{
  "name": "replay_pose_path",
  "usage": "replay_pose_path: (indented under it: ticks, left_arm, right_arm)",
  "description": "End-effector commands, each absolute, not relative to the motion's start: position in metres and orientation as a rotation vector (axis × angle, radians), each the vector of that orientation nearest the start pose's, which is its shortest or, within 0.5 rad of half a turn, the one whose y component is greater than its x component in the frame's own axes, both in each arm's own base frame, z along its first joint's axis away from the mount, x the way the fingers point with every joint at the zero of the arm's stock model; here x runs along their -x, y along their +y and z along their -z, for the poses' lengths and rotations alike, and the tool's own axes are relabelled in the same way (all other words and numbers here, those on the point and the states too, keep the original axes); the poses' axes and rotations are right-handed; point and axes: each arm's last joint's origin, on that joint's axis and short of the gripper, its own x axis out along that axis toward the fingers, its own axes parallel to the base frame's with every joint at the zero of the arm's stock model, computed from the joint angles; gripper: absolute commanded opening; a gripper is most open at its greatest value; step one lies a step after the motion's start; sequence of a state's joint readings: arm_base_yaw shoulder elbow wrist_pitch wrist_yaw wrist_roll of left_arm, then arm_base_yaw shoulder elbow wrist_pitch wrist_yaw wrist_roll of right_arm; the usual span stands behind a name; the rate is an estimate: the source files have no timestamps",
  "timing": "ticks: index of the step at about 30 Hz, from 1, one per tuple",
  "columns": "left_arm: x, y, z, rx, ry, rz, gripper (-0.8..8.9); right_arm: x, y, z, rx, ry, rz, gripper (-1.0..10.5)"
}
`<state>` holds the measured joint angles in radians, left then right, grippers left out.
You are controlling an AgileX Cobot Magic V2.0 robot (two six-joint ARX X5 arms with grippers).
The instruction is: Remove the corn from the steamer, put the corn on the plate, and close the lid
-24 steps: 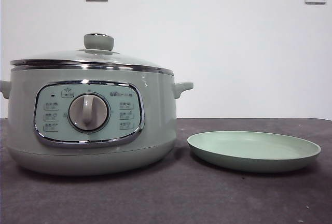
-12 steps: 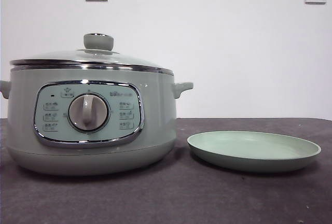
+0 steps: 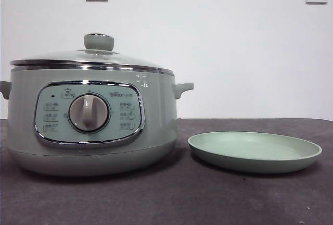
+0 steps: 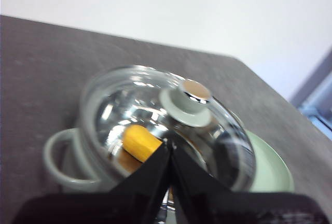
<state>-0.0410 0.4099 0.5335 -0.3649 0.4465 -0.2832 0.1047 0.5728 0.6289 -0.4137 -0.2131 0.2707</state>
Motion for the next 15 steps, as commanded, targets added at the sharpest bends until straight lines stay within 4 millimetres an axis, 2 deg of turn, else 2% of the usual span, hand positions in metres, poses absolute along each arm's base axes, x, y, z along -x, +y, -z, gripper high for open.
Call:
replay_pose_path:
  ticks: [1,6,10,11,13,14,15]
  left_arm:
    - [-0.116,-0.018,-0.287,0.288,0.366,0.502,-0.05]
    - [-0.137,-0.022,-0.301,0.272,0.47,0.632,-0.04]
    - [-0.151,-0.024,-0.308,0.276,0.531,0.678,0.13]
    - [-0.154,-0.025,-0.309,0.28,0.539,0.68,0.66]
    - [-0.159,-0.025,-0.311,0.281,0.549,0.677,2.52]
    - [-0.162,-0.026,-0.312,0.279,0.553,0.676,3.75]
    - [-0.164,-0.027,-0.312,0.275,0.552,0.669,4.34]
  right_arm:
    - [-0.139,0.024,-0.299,-0.189,0.462,-0.388,0.0]
    - [-0.156,0.031,-0.312,-0.164,0.606,-0.593,0.0]
    - [-0.166,0.034,-0.317,-0.177,0.656,-0.682,0.2]
    - [-0.168,0.034,-0.317,-0.173,0.658,-0.68,0.7]
    - [-0.17,0.034,-0.316,-0.173,0.662,-0.674,2.1]
    - [-0.171,0.034,-0.316,-0.173,0.664,-0.673,3.1]
    - [-0.171,0.035,-0.315,-0.175,0.667,-0.672,3.8]
